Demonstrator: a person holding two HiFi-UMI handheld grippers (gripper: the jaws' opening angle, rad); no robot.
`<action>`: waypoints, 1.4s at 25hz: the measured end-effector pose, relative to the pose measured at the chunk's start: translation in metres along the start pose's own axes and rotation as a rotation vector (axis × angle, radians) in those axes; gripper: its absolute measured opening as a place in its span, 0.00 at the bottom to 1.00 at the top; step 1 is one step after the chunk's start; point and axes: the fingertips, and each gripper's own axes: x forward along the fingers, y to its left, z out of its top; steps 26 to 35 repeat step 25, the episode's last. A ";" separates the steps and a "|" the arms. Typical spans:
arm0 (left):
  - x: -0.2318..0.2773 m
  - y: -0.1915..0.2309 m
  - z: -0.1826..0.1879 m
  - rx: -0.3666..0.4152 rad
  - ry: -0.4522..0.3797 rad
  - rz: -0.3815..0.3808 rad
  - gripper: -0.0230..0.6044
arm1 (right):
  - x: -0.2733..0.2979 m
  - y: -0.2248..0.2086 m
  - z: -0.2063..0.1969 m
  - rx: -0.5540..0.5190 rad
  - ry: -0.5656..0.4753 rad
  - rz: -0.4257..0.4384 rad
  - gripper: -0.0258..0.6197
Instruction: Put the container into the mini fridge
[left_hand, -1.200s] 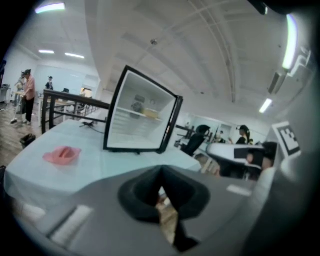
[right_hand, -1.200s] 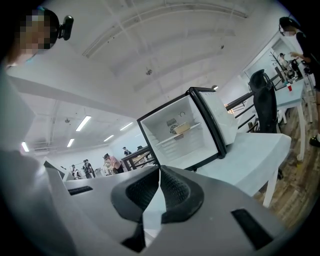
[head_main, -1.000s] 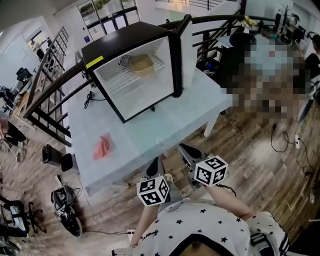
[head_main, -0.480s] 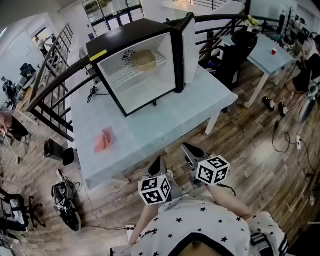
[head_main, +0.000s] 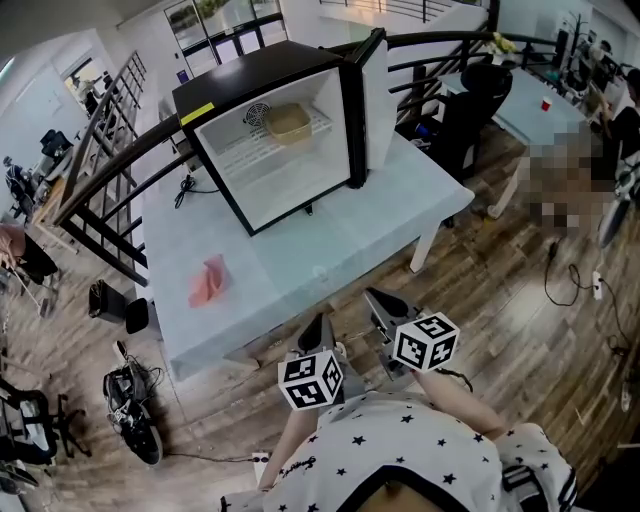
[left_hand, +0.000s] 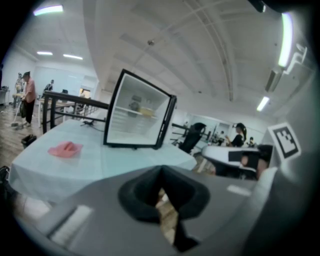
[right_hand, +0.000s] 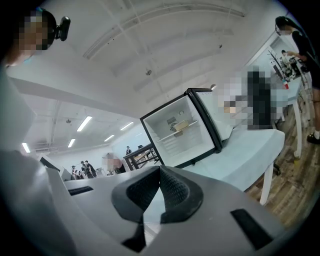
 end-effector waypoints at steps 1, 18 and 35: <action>0.000 0.000 0.000 -0.001 0.000 -0.001 0.05 | -0.001 0.000 0.000 -0.013 0.001 -0.005 0.08; 0.000 0.001 -0.003 -0.001 0.005 -0.001 0.05 | 0.000 0.005 -0.005 -0.021 0.013 0.016 0.07; -0.001 -0.001 -0.003 0.000 0.007 -0.003 0.05 | -0.002 0.005 -0.004 -0.022 0.013 0.012 0.07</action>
